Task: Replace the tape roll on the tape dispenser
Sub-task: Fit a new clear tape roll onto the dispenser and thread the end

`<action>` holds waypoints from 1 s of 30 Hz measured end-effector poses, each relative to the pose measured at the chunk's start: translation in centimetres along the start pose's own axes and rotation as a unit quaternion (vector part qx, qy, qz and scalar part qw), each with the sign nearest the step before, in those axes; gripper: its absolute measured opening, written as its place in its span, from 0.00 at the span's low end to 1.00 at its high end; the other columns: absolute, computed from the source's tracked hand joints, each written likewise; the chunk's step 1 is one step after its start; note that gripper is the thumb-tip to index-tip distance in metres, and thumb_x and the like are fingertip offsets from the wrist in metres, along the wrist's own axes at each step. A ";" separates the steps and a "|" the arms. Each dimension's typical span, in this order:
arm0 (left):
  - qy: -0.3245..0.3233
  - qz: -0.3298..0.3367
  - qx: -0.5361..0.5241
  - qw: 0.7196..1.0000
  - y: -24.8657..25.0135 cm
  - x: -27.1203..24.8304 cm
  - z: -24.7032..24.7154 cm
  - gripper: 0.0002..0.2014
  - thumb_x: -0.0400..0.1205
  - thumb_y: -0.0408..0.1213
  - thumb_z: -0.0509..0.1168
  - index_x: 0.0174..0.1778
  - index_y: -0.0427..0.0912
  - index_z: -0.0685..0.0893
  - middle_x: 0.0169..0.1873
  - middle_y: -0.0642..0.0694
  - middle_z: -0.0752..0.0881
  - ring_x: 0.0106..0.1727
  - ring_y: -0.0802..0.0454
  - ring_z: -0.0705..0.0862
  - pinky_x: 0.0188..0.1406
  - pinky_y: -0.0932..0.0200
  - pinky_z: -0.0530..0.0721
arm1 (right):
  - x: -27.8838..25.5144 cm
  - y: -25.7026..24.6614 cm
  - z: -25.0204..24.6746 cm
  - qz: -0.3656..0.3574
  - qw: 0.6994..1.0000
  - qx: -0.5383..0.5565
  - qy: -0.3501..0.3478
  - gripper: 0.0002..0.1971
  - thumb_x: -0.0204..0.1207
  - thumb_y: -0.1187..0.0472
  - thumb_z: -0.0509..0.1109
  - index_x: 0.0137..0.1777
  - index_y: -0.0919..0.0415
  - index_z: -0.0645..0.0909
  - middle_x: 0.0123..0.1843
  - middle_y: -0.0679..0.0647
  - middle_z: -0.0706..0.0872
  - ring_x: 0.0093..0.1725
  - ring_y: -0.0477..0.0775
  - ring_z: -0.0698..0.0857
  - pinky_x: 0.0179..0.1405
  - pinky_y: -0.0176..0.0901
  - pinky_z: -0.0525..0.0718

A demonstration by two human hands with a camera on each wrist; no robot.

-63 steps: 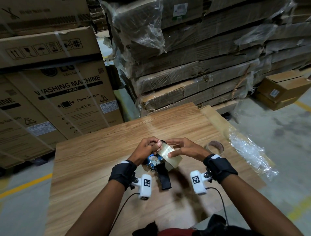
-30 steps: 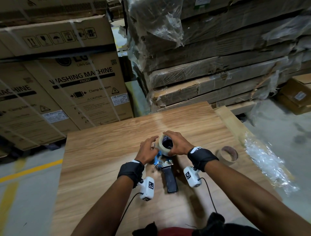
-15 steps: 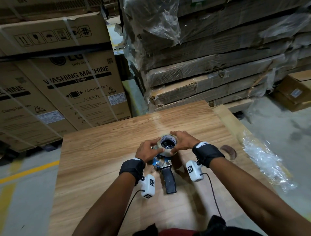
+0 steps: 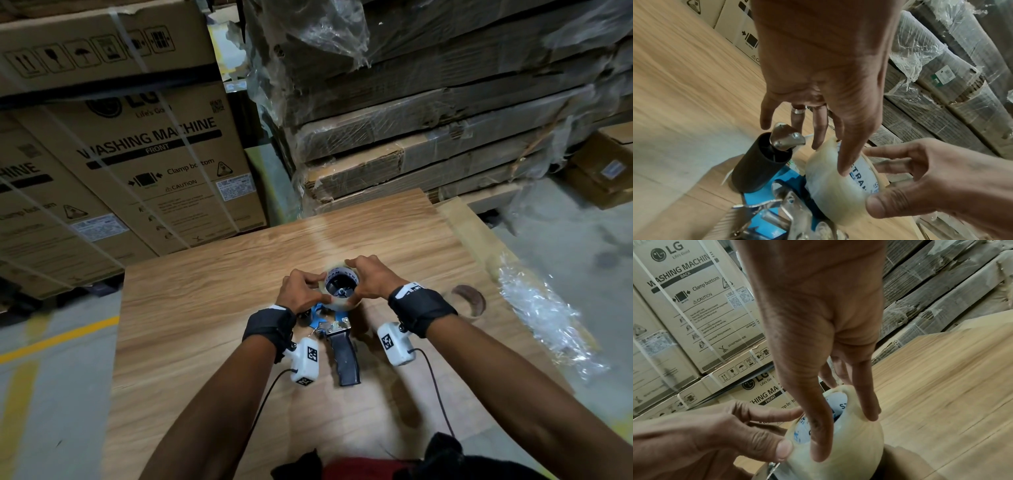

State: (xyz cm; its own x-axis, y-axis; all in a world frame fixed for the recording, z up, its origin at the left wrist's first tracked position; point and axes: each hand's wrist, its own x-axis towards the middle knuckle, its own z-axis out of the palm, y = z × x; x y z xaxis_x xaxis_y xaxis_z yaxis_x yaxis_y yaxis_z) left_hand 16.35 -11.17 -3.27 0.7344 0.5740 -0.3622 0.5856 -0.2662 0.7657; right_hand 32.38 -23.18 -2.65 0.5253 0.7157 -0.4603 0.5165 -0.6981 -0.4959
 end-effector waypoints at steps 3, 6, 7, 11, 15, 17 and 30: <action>0.005 -0.006 0.009 1.000 0.0 0.0 0.1 0.31 0.64 0.36 0.85 0.65 0.41 0.89 0.62 0.44 0.90 0.59 0.54 0.86 0.60 0.59 0.85 | -0.1 0.1 0.2 -0.001 1.000 0.000 -0.005 0.58 0.58 0.58 0.92 0.87 0.61 0.65 0.82 0.65 0.71 0.83 0.64 0.71 0.80 0.49 0.74; 0.006 -0.005 0.030 1.000 0.3 -0.2 0.1 0.32 0.62 0.42 0.85 0.64 0.45 0.90 0.61 0.45 0.91 0.62 0.49 0.87 0.63 0.50 0.87 | -0.3 -0.1 0.2 -0.002 1.000 0.003 -0.013 0.61 0.52 0.54 0.94 0.87 0.59 0.67 0.82 0.63 0.74 0.81 0.62 0.74 0.80 0.49 0.75; 0.005 -0.005 0.036 0.999 0.4 -0.1 0.0 0.33 0.60 0.44 0.85 0.64 0.46 0.90 0.60 0.46 0.91 0.62 0.48 0.87 0.63 0.48 0.87 | -0.2 0.1 0.3 -0.002 1.000 0.007 -0.014 0.62 0.50 0.52 0.94 0.86 0.59 0.67 0.82 0.62 0.75 0.81 0.62 0.75 0.81 0.49 0.76; -0.001 0.002 0.051 0.999 0.6 0.2 -0.1 0.36 0.55 0.50 0.82 0.62 0.46 0.91 0.57 0.46 0.92 0.61 0.47 0.87 0.62 0.47 0.86 | 0.5 1.6 1.1 -0.017 1.000 0.016 -0.014 0.65 0.47 0.46 0.92 0.87 0.59 0.67 0.82 0.60 0.76 0.82 0.60 0.73 0.82 0.49 0.74; -0.012 0.013 0.061 0.998 0.6 0.6 -0.1 0.43 0.47 0.60 0.77 0.60 0.48 0.92 0.53 0.47 0.93 0.59 0.46 0.87 0.60 0.45 0.87 | -0.4 1.5 0.8 -0.024 0.999 0.021 0.000 0.60 0.55 0.51 0.92 0.87 0.61 0.67 0.80 0.61 0.78 0.83 0.62 0.70 0.82 0.50 0.72; -0.012 0.006 0.062 0.998 0.8 0.7 -0.3 0.43 0.46 0.60 0.78 0.59 0.47 0.92 0.51 0.47 0.94 0.57 0.47 0.87 0.58 0.46 0.88 | -0.4 1.6 0.9 -0.024 0.999 0.023 0.002 0.58 0.57 0.52 0.92 0.87 0.61 0.67 0.79 0.63 0.79 0.83 0.63 0.69 0.82 0.50 0.72; -0.014 0.013 0.097 0.995 0.5 0.3 -0.1 0.39 0.58 0.55 0.84 0.65 0.43 0.89 0.55 0.45 0.92 0.62 0.45 0.85 0.59 0.47 0.88 | -0.6 1.8 1.3 -0.046 0.999 0.023 0.008 0.60 0.56 0.49 0.90 0.88 0.60 0.64 0.75 0.62 0.84 0.80 0.65 0.74 0.77 0.55 0.78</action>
State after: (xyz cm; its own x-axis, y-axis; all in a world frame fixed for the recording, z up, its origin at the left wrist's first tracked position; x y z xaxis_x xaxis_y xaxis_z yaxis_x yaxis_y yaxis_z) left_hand 16.80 -11.07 -2.92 0.7578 0.5437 -0.3607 0.6195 -0.4260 0.6594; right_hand 32.10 -24.80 -4.28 0.4881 0.7757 -0.4001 0.5316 -0.6278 -0.5686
